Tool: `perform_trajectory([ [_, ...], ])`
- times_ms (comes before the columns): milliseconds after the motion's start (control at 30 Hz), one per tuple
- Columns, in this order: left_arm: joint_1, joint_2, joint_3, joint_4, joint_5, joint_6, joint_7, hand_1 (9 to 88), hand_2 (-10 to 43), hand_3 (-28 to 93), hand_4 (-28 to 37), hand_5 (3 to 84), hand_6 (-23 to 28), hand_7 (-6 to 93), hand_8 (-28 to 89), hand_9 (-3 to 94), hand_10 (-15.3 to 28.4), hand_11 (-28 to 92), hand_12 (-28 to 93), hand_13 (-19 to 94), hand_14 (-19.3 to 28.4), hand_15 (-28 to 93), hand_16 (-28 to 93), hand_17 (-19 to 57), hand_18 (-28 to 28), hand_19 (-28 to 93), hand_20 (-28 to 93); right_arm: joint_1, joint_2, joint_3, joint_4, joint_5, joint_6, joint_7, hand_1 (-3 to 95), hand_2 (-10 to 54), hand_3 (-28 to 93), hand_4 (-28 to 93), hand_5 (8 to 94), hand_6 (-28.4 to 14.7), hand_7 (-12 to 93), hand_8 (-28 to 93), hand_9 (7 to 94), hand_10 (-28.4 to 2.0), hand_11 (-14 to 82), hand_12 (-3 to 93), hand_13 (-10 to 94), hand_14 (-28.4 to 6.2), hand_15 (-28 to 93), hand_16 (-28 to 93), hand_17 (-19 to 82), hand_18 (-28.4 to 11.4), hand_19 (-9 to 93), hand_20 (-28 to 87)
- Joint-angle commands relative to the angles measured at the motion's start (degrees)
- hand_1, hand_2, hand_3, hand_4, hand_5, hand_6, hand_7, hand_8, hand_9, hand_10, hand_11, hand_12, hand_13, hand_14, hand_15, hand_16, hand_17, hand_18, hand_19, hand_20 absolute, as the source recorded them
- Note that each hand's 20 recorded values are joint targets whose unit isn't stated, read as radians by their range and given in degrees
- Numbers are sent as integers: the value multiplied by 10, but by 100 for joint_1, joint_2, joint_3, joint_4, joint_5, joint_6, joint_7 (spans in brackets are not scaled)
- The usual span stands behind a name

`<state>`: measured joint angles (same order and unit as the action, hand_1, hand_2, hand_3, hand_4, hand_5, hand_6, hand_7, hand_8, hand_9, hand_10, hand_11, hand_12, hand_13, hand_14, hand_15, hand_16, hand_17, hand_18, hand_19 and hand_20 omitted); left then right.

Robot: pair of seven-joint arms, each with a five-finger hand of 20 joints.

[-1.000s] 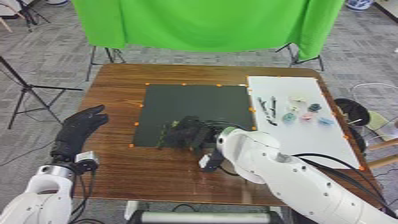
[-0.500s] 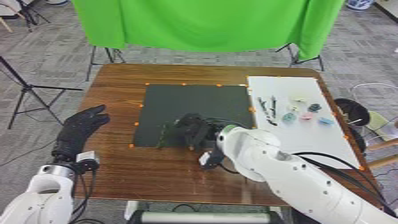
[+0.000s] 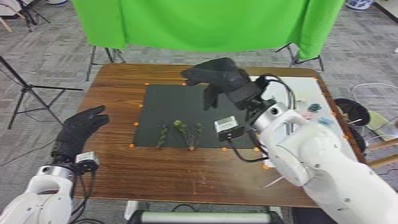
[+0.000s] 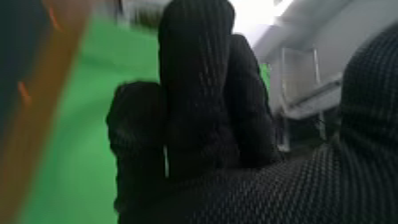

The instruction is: Arrange flowers

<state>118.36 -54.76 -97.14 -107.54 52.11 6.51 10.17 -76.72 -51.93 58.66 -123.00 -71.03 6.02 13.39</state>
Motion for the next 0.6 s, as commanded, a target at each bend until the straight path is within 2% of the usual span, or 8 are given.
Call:
perform_trajectory([
  [33, 211, -17, -83, -61, 4, -22, -23, 272, -95, 705, -213, 481, 23, 158, -72, 481, 125, 209, 139, 371, 156, 180, 13, 64, 119, 99, 178, 346, 566, 336, 574, -3343, -454, 1680, 216, -95, 637, -131, 525, -31, 115, -73, 562, -152, 72, 121, 886, -68, 400, 262, 599, -116, 905, 244],
  [100, 187, -18, -76, -46, 5, -24, -21, 272, -95, 704, -214, 481, 23, 158, -72, 481, 125, 209, 139, 371, 156, 181, 14, 63, 119, 98, 177, 388, 557, 255, 736, -3381, -504, 1965, 213, -95, 632, -129, 514, -33, 106, -64, 555, -161, 71, 123, 884, -70, 404, 257, 595, -117, 902, 248],
  [367, 187, -23, -86, -72, 2, -10, 6, 272, -95, 705, -212, 480, 21, 159, -73, 480, 125, 208, 139, 371, 157, 183, 13, 62, 120, 98, 177, 706, 454, -219, 1378, -4004, -1372, 2584, 225, -95, 591, -129, 449, -54, 75, -45, 486, -199, 56, 122, 855, -86, 419, 249, 590, -113, 880, 259],
  [600, 187, -86, -13, -54, 7, -16, 7, 273, -95, 704, -213, 481, 22, 158, -73, 480, 125, 208, 140, 370, 157, 182, 13, 61, 120, 99, 177, 730, 439, -448, 1864, -4186, -1247, 2711, 237, -95, 586, -132, 435, -57, 70, -36, 463, -201, 52, 123, 845, -87, 432, 243, 588, -113, 869, 270],
])
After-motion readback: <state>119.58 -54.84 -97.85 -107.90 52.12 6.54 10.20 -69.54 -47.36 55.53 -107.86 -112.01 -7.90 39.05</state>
